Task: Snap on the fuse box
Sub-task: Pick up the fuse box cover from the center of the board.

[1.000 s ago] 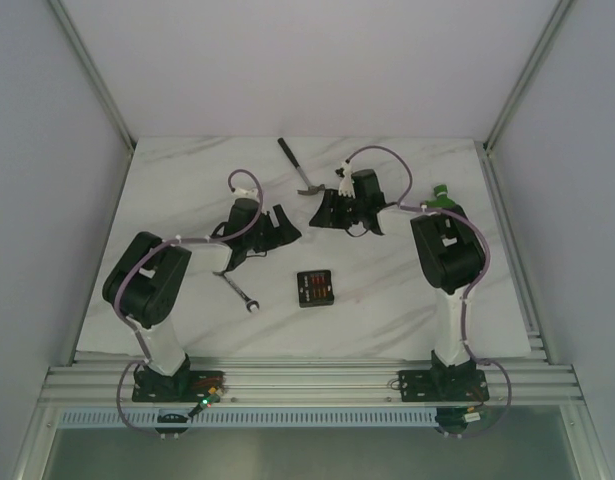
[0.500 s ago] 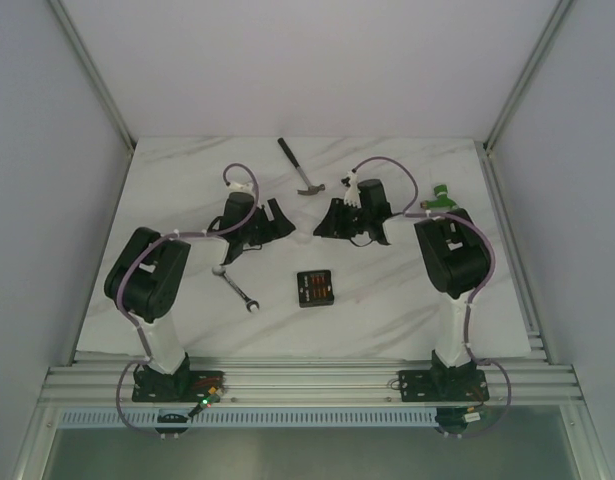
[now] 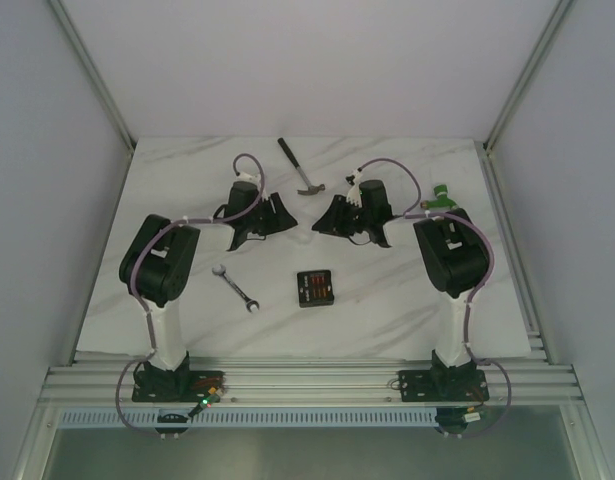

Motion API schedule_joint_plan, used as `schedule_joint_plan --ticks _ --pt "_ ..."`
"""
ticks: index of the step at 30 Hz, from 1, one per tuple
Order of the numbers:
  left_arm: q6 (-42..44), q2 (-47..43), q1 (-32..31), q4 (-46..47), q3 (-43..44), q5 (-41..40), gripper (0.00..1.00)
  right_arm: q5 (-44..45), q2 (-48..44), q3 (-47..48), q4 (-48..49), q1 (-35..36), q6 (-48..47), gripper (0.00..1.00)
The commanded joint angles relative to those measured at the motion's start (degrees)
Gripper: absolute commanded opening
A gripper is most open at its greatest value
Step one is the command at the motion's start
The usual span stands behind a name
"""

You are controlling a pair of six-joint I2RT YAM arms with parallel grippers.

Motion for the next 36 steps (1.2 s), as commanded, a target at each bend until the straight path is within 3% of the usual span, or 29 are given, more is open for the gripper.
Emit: schedule_joint_plan --ticks 1,6,12,19,25,32,36 --pt "1.36 2.19 0.14 -0.64 1.08 7.11 0.6 0.58 1.27 -0.81 3.01 0.18 1.56 0.43" --pt "0.65 1.79 0.12 0.78 -0.04 11.65 0.49 -0.58 2.63 -0.02 5.02 0.14 3.02 0.43" --pt "-0.6 0.76 0.12 2.96 -2.0 14.15 0.46 -2.74 1.3 -1.55 8.19 0.11 3.62 0.41" --pt "0.75 -0.6 0.15 1.49 -2.54 12.74 0.46 -6.68 -0.61 -3.73 12.69 0.13 5.24 0.25" --pt "0.76 -4.07 0.14 1.7 -4.91 10.29 0.51 -6.97 -4.94 -7.34 14.33 0.08 5.85 0.01" --pt "1.85 -13.12 -0.7 1.48 -12.55 4.74 0.63 -5.12 -14.24 -13.87 13.45 -0.03 4.9 0.0" --pt "5.76 -20.57 -4.21 -0.83 -16.36 -0.64 0.69 -2.45 -20.74 -19.09 11.13 -0.43 3.63 0.0"
